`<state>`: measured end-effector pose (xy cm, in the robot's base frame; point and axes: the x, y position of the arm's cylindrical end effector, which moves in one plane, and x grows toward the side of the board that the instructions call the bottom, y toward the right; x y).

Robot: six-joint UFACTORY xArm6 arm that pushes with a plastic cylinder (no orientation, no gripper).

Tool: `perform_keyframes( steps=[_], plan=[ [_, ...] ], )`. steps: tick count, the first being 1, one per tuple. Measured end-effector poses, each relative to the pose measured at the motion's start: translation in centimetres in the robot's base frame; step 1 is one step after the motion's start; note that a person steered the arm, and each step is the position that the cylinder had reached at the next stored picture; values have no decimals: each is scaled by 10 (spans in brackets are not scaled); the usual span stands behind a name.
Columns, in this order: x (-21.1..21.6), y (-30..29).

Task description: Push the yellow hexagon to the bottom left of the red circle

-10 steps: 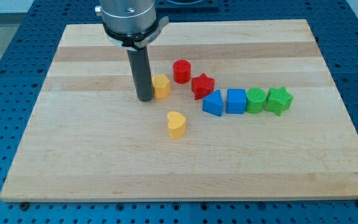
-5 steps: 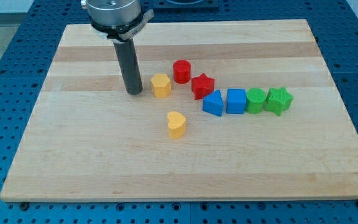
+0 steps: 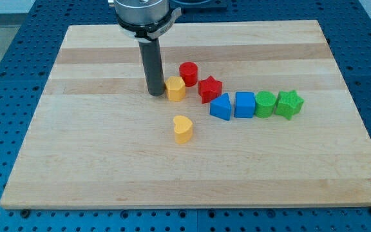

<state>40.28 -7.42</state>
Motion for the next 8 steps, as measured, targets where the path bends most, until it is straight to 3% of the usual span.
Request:
perform_keyframes(
  steps=[8],
  plan=[
    [18,10]
  ],
)
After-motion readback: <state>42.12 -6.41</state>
